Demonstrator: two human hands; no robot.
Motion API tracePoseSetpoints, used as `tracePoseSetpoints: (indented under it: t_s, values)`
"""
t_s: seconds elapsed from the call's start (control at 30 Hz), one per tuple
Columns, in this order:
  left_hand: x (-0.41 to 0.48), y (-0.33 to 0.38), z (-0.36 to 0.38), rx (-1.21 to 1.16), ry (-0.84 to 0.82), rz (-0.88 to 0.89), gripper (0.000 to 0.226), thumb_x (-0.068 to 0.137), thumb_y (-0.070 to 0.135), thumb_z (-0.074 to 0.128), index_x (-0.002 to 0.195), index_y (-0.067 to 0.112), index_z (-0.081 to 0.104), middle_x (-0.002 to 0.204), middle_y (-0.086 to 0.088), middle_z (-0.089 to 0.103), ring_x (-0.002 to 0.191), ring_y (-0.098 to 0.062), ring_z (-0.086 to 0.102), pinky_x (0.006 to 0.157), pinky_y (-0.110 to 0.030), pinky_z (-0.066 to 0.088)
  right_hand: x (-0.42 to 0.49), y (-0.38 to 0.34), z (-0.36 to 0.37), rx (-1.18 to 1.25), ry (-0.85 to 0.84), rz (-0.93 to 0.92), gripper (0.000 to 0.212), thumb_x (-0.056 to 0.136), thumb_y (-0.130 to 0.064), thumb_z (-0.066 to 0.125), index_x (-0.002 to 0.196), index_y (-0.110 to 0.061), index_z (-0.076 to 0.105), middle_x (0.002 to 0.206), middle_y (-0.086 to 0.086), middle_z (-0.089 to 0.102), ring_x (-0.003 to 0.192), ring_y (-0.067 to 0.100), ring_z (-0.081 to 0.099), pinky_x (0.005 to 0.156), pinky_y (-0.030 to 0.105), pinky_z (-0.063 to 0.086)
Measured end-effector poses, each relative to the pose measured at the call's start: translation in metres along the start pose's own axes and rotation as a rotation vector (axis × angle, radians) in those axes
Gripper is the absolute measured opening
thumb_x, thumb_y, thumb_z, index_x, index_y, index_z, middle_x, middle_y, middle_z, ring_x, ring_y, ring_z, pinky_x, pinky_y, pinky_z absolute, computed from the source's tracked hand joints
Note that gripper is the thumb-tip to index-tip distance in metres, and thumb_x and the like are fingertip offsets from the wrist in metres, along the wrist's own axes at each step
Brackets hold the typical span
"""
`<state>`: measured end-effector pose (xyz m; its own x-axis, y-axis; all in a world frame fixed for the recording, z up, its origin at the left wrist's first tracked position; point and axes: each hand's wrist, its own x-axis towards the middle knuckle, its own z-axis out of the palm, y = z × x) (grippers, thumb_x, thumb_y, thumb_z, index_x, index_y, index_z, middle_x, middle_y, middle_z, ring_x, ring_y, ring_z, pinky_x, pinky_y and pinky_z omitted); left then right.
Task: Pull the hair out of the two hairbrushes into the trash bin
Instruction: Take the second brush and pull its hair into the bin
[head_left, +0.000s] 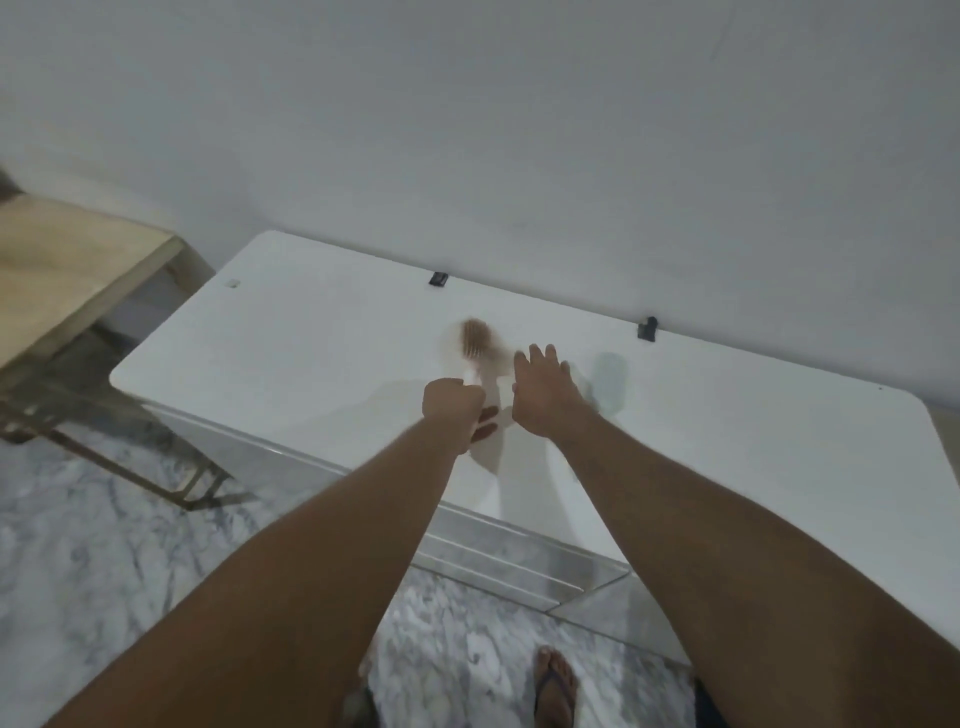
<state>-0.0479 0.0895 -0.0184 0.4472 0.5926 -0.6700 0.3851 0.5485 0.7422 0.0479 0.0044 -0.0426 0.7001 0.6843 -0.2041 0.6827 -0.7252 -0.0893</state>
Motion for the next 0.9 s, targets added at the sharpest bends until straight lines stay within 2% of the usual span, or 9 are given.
tracePoseSetpoints:
  t_s: [0.1, 0.17, 0.23, 0.33, 0.43, 0.53, 0.67, 0.77, 0.9]
  values:
    - [-0.005, 0.006, -0.047, -0.107, 0.064, 0.068, 0.024, 0.093, -0.003, 0.055, 0.078, 0.016, 0.054, 0.089, -0.013, 0.061, 0.062, -0.016, 0.061, 0.057, -0.029, 0.046, 0.003, -0.042, -0.003, -0.003, -0.004, -0.086, 0.052, 0.094, -0.014, 0.047, 0.143, -0.002, 0.032, 0.153, 0.019, 0.028, 0.147, 0.042, 0.015, 0.118, 0.052, 0.022]
    - [-0.01, 0.006, -0.086, -0.171, 0.105, 0.104, 0.02, 0.094, -0.002, 0.056, 0.085, 0.016, 0.058, 0.084, -0.012, 0.06, 0.061, -0.015, 0.058, 0.052, -0.026, 0.037, 0.004, -0.08, -0.002, -0.006, -0.011, -0.164, 0.055, 0.095, -0.013, 0.046, 0.146, -0.002, 0.028, 0.156, 0.02, 0.024, 0.149, 0.042, 0.012, 0.12, 0.053, 0.02]
    - [-0.018, 0.003, -0.13, -0.262, 0.161, 0.103, 0.019, 0.094, 0.0, 0.059, 0.104, 0.016, 0.059, 0.081, -0.008, 0.061, 0.063, -0.014, 0.058, 0.051, -0.026, 0.036, 0.001, -0.126, -0.001, -0.01, -0.021, -0.257, 0.057, 0.094, -0.011, 0.045, 0.148, -0.002, 0.026, 0.158, 0.02, 0.021, 0.149, 0.042, 0.01, 0.121, 0.053, 0.018]
    - [-0.031, -0.012, -0.204, -0.357, 0.257, 0.106, 0.025, 0.093, 0.001, 0.061, 0.114, 0.014, 0.059, 0.08, -0.009, 0.061, 0.062, -0.014, 0.057, 0.045, -0.022, 0.037, -0.011, -0.205, 0.008, -0.004, -0.009, -0.409, 0.058, 0.09, -0.007, 0.047, 0.145, -0.001, 0.031, 0.154, 0.02, 0.027, 0.148, 0.043, 0.014, 0.119, 0.053, 0.021]
    - [-0.05, -0.04, -0.277, -0.447, 0.363, 0.108, 0.023, 0.093, 0.003, 0.06, 0.115, 0.009, 0.061, 0.085, -0.011, 0.06, 0.063, -0.015, 0.056, 0.039, -0.019, 0.036, -0.033, -0.281, 0.029, 0.014, 0.0, -0.562, 0.05, 0.088, -0.008, 0.049, 0.137, -0.002, 0.04, 0.148, 0.02, 0.035, 0.143, 0.042, 0.024, 0.115, 0.052, 0.028]
    - [-0.065, -0.081, -0.343, -0.561, 0.478, 0.082, 0.018, 0.093, 0.003, 0.058, 0.108, 0.011, 0.064, 0.086, -0.01, 0.061, 0.063, -0.015, 0.056, 0.041, -0.021, 0.035, -0.062, -0.347, 0.061, -0.006, 0.0, -0.713, 0.046, 0.088, -0.013, 0.054, 0.132, -0.003, 0.044, 0.138, 0.02, 0.044, 0.133, 0.04, 0.036, 0.109, 0.052, 0.037]
    - [-0.076, -0.152, -0.414, -0.673, 0.585, 0.005, 0.019, 0.096, 0.01, 0.05, 0.107, 0.001, 0.063, 0.084, -0.01, 0.057, 0.062, -0.015, 0.055, 0.037, -0.021, 0.035, -0.107, -0.412, 0.119, -0.018, -0.076, -0.858, 0.054, 0.084, -0.012, 0.054, 0.137, -0.007, 0.042, 0.142, 0.017, 0.043, 0.134, 0.038, 0.035, 0.11, 0.052, 0.036]
    - [-0.083, -0.212, -0.448, -0.78, 0.602, -0.044, 0.019, 0.101, 0.009, 0.041, 0.105, -0.001, 0.057, 0.087, -0.012, 0.057, 0.068, -0.017, 0.058, 0.041, -0.025, 0.04, -0.138, -0.444, 0.171, -0.075, -0.157, -0.937, 0.055, 0.09, -0.019, 0.055, 0.14, -0.007, 0.038, 0.145, 0.017, 0.039, 0.139, 0.039, 0.031, 0.112, 0.053, 0.034]
    - [-0.075, -0.294, -0.477, -0.914, 0.621, -0.064, 0.017, 0.104, 0.006, 0.038, 0.104, 0.008, 0.055, 0.106, -0.007, 0.06, 0.098, -0.023, 0.062, 0.066, -0.032, 0.049, -0.166, -0.473, 0.247, -0.084, -0.275, -1.005, 0.058, 0.092, -0.019, 0.053, 0.145, -0.007, 0.031, 0.147, 0.018, 0.035, 0.139, 0.038, 0.029, 0.111, 0.053, 0.035]
